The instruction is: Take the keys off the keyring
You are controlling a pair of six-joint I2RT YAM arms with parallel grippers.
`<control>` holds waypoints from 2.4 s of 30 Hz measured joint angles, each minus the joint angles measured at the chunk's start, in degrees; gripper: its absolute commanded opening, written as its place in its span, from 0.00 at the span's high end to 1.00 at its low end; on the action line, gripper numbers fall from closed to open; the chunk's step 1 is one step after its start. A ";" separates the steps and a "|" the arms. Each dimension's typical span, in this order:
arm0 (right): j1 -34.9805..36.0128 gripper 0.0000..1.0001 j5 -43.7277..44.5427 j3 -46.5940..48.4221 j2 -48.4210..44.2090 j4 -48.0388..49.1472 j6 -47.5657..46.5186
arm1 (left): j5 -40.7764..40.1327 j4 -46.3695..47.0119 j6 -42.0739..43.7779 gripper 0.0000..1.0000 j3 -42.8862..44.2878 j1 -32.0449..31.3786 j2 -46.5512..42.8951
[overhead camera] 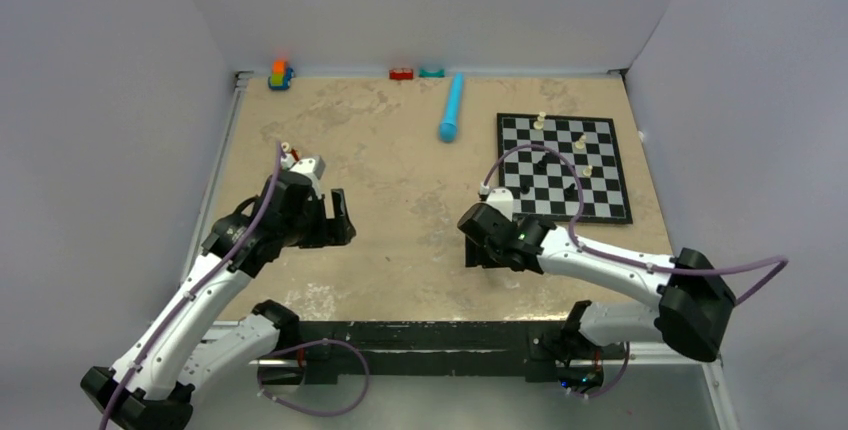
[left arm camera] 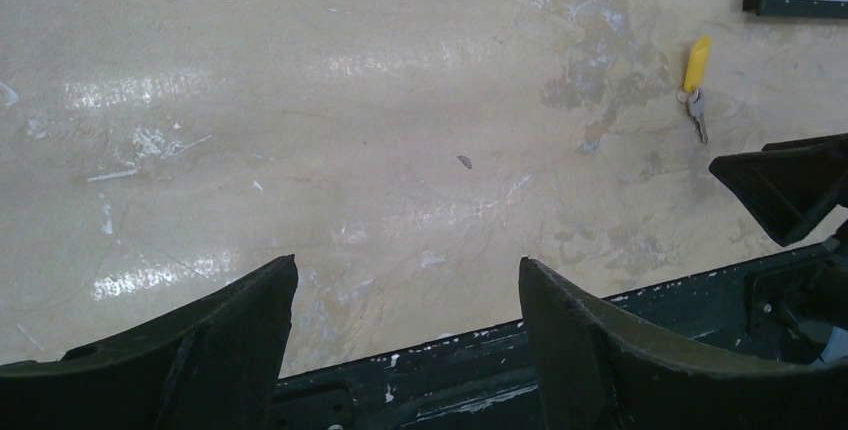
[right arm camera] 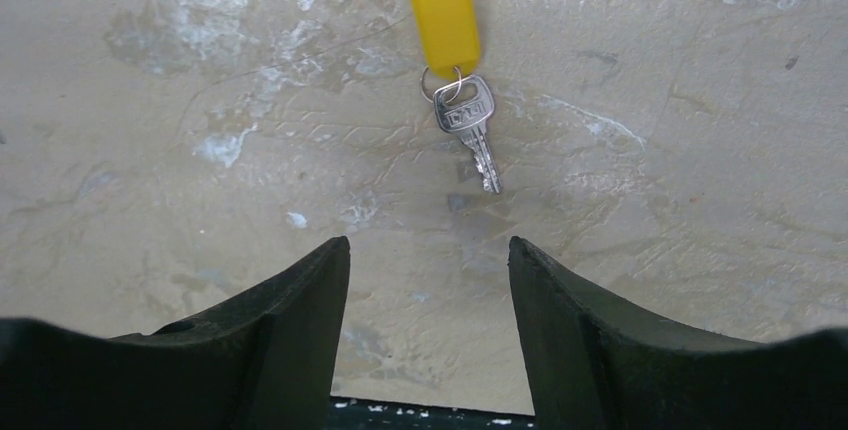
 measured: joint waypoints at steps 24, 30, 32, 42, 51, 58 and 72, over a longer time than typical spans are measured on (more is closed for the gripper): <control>-4.81 0.46 7.80 15.74 21.40 0.90 -2.64 | -0.28 0.02 -0.02 0.19 -0.04 -0.44 -0.79; -6.03 0.53 8.50 15.89 24.44 0.20 -2.67 | -0.35 0.02 -0.02 0.20 -0.04 -0.59 -0.90; -6.12 0.54 8.48 15.89 25.00 0.22 -2.71 | -0.35 0.02 -0.02 0.20 -0.04 -0.61 -0.90; -8.13 0.56 8.39 15.89 25.77 1.22 -4.13 | -0.35 0.02 -0.02 0.20 -0.04 -0.59 -0.90; -8.44 0.62 6.78 15.87 28.59 3.39 -6.25 | -0.35 0.02 -0.02 0.20 -0.04 -0.59 -0.92; -8.55 0.76 6.43 15.87 30.10 3.82 -6.67 | -0.35 0.02 -0.02 0.21 -0.04 -0.59 -0.94; -8.63 1.00 6.73 15.91 29.49 1.86 -6.47 | -0.33 0.09 -0.66 0.21 -0.13 -0.61 -1.31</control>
